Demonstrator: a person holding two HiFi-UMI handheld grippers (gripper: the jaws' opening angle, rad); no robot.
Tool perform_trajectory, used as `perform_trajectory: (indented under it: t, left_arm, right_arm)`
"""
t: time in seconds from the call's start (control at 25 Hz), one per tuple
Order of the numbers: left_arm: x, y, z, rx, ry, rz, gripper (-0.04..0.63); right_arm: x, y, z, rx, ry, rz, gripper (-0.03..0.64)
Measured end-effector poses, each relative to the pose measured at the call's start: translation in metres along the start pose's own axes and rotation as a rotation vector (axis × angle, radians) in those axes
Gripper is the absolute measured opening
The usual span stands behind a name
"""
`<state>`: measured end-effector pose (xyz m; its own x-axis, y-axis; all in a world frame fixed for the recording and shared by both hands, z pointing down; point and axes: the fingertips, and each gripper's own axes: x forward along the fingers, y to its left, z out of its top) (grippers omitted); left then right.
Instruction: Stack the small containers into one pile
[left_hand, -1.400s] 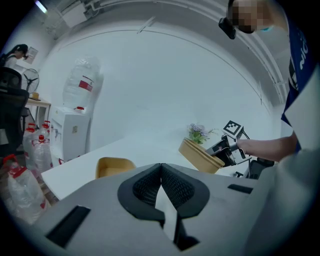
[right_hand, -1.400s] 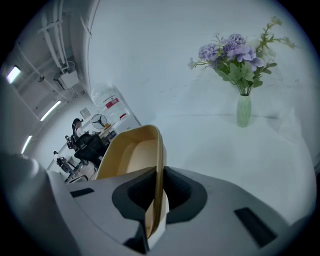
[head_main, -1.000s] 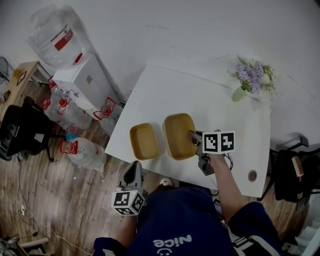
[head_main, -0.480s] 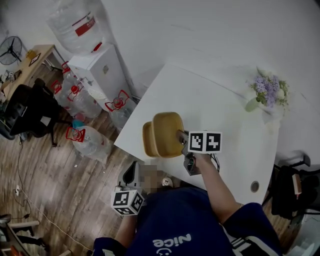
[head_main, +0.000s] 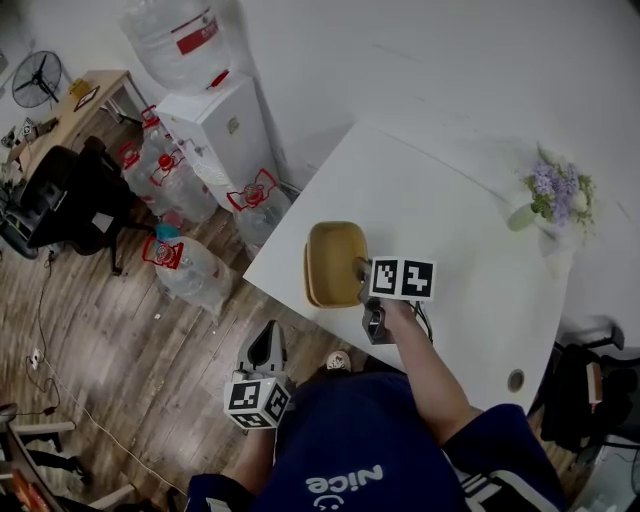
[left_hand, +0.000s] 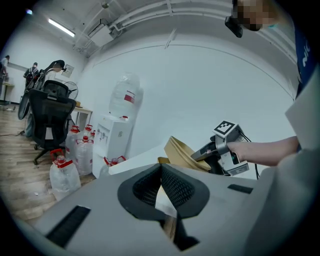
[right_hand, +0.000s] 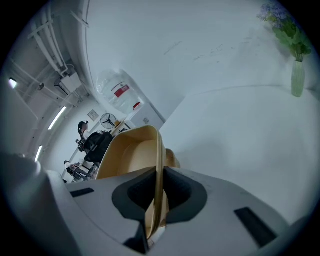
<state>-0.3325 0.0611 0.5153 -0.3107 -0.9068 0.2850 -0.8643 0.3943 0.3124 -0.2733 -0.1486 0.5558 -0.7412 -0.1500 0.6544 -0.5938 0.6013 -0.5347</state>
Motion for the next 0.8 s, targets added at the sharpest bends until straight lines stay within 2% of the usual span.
perform_trajectory:
  t: [0.44,0.8]
  left_arm:
    - [-0.006,0.012,-0.007,-0.015,0.011,0.017,0.02]
    - [-0.01,0.011,-0.012,-0.02,0.016,0.022,0.02]
  right_arm:
    - [0.018,-0.007,-0.014,-0.036,0.039,-0.083,0.057]
    - [0.023,-0.009,-0.022,-0.049,0.065,-0.097,0.057]
